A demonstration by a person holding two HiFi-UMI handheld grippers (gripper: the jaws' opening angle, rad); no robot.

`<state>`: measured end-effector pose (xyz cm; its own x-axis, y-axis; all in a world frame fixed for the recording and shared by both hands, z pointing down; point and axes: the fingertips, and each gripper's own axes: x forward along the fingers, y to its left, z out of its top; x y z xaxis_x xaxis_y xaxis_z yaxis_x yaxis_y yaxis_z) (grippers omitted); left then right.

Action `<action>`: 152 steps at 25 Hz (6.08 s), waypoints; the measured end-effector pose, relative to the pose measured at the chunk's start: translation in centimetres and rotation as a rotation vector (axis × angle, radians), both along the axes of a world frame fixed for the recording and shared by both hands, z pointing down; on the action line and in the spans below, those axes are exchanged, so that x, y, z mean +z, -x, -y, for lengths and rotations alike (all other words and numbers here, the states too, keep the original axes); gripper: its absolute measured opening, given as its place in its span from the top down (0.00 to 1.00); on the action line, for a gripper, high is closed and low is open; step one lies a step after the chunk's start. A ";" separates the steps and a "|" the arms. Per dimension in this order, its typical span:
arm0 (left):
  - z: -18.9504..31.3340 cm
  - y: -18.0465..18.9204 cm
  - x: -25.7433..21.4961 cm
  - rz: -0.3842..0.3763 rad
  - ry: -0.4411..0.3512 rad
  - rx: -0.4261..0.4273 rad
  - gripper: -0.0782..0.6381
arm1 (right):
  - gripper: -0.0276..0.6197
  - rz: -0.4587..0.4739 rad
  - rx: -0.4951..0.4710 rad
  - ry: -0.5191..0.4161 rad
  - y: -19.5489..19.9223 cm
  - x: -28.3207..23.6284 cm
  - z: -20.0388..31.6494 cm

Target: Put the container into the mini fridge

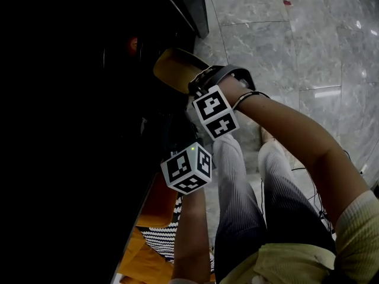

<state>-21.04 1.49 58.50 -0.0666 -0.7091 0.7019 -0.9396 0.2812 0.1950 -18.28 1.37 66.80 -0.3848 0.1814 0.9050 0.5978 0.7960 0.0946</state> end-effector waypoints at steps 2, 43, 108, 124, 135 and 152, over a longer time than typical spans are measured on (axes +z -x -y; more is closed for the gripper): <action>-0.1 0.2 0.5 -0.012 0.006 -0.022 0.84 | 0.85 0.002 -0.021 -0.011 0.2 0.7 0.3; 2.1 2.8 4.3 0.039 0.002 -0.142 0.84 | 0.85 0.191 -0.402 -0.175 5.3 4.5 2.5; 1.6 -4.6 -14.7 0.139 -0.084 0.146 0.84 | 0.91 0.501 0.938 0.280 -7.0 -22.8 5.3; 0.1 -7.9 -23.2 0.099 -0.163 0.036 0.84 | 0.91 0.542 1.037 0.323 -11.2 -31.7 5.2; -0.7 -8.0 -27.1 0.108 -0.189 0.028 0.84 | 0.91 0.527 1.114 0.364 -13.6 -34.7 4.8; -2.7 -8.2 -29.6 0.142 -0.209 0.016 0.84 | 0.91 0.581 1.161 0.374 -15.4 -38.2 4.1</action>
<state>-12.81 4.21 28.95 -0.1413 -0.8398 0.5243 -0.9658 0.2332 0.1132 -2.91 -2.73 28.64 -0.7906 -0.3099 0.5282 -0.4847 0.8437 -0.2305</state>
